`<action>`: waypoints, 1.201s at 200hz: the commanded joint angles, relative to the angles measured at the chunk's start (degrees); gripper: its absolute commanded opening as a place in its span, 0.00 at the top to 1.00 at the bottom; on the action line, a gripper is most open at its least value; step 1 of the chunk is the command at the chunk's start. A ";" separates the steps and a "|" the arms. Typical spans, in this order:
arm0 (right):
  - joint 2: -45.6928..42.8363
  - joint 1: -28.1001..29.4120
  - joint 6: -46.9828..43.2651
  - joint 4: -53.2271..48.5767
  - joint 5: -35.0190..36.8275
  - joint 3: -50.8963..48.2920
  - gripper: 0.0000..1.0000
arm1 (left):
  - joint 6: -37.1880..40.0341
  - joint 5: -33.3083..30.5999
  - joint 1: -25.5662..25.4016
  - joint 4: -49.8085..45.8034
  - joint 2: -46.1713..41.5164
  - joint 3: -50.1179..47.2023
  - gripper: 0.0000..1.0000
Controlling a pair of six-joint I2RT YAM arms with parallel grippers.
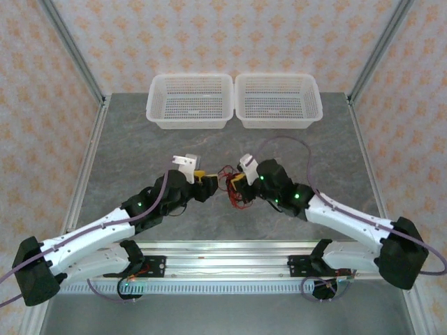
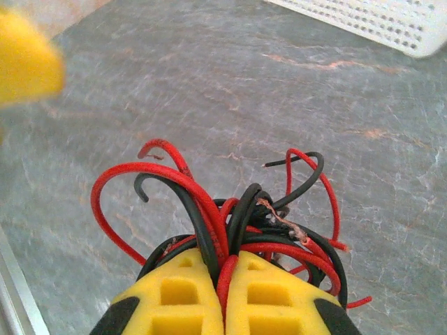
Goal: Untangle the cables
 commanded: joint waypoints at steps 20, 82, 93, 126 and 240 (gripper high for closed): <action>-7.70 2.03 -21.73 15.18 2.57 -8.82 1.00 | -5.54 6.58 2.67 0.76 3.86 6.22 0.39; -9.76 2.30 -32.43 24.55 8.93 -12.84 1.00 | -10.96 19.45 6.05 -0.40 8.56 8.10 0.32; -9.67 2.54 -35.06 26.96 8.79 -14.02 1.00 | -11.61 20.77 6.05 0.18 9.47 8.25 0.30; -8.46 2.55 -36.71 28.98 11.24 -12.94 1.00 | -13.72 22.66 6.04 3.65 12.50 8.38 0.29; -6.48 2.66 -37.66 28.33 9.89 -11.08 1.00 | -22.48 22.90 6.78 17.07 18.22 4.34 0.28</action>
